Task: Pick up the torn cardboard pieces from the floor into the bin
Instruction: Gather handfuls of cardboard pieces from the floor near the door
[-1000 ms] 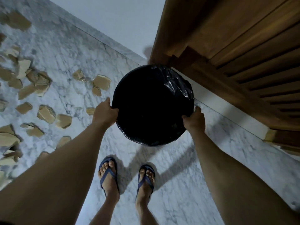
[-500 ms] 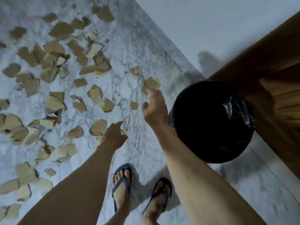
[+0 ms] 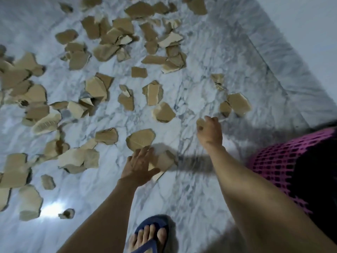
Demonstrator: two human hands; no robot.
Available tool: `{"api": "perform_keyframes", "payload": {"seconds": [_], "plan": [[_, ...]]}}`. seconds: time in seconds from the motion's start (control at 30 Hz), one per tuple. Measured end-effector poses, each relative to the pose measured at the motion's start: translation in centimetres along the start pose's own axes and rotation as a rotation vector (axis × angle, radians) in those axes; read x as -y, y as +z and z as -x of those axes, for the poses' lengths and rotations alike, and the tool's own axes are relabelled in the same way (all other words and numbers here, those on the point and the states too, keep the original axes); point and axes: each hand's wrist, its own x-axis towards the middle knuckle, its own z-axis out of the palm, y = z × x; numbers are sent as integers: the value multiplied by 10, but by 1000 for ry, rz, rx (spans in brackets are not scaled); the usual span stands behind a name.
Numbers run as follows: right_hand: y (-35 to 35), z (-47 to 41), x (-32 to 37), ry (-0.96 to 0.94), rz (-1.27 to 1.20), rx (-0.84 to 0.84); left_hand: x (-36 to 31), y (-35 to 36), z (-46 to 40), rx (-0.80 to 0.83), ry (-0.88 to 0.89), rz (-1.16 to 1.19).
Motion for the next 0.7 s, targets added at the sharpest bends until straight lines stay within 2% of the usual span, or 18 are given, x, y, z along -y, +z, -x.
{"api": "perform_keyframes", "payload": {"seconds": [0.1,0.23,0.33,0.47,0.63,0.7], "plan": [[11,-15,1,-29,67,47,-1,6,-8,-50,59,-97],[18,-22,-5,-45,152,55,-4,9,-19,-19,-38,-38],[19,-23,-8,-9,89,77,-13,-6,-20,-6,-109,3],[20,-16,-3,8,-31,141,-15,-34,-23,-129,-191,193],[13,-16,30,-76,-207,212,-1,-47,-39,-130,-265,39],[13,-20,47,-134,-228,242,2,-40,-44,-104,-277,56]]}}
